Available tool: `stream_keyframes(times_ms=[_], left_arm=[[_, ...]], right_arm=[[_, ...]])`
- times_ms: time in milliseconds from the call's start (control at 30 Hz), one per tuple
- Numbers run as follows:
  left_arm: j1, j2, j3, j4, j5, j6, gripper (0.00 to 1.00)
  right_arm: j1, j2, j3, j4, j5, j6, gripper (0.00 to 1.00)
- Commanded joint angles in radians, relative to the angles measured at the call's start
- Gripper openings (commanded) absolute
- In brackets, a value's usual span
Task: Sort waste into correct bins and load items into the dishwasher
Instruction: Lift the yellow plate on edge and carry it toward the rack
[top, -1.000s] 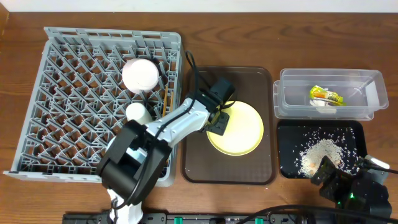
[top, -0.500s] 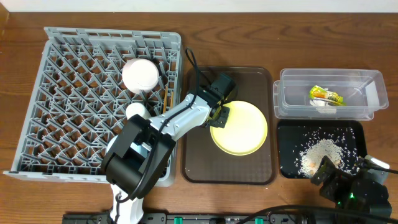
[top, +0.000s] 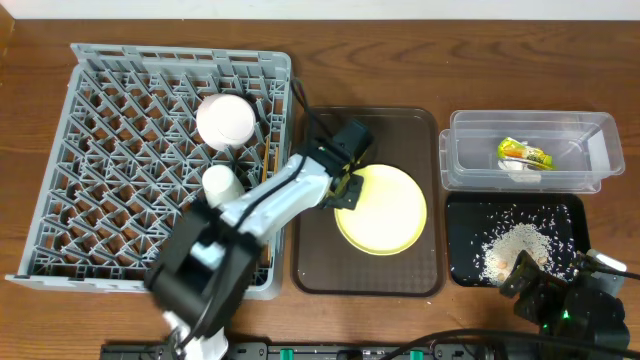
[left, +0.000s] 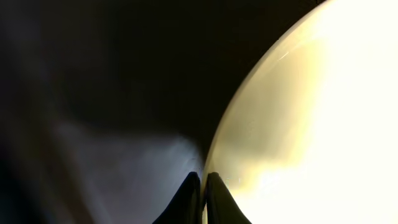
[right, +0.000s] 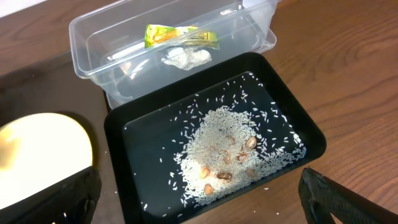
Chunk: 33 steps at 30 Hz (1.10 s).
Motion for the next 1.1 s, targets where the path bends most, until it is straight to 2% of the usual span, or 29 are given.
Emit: stream_keyframes(times_ms=[0,267,433,567,867,1067], left_arm=[[0.003,-0.2,0.003,-0.025,-0.122,0.006,0.07],[0.003,-0.482,0.003,-0.106,-0.434,0.006,0.08],[0.003,-0.581,0.003,-0.136,-0.68,0.012,0.07],[0.003,-0.608,0.003,-0.138,-0.895,0.068,0.07],[0.003,-0.565,0.003,-0.05,-1.072,0.227,0.07],[0.004,-0.508,-0.002,-0.026,-1.052,0.232,0.07]], right_arm=[[-0.006,0.0,0.004,-0.001,0.004,0.005,0.99],[-0.006,0.0,0.004,-0.001,0.004,0.005,0.99],[-0.006,0.0,0.004,-0.001,0.004,0.005,0.99],[-0.006,0.0,0.004,-0.001,0.004,0.005,0.99],[-0.006,0.0,0.004,-0.001,0.004,0.005,0.99],[-0.006,0.0,0.004,-0.001,0.004,0.005,0.99]])
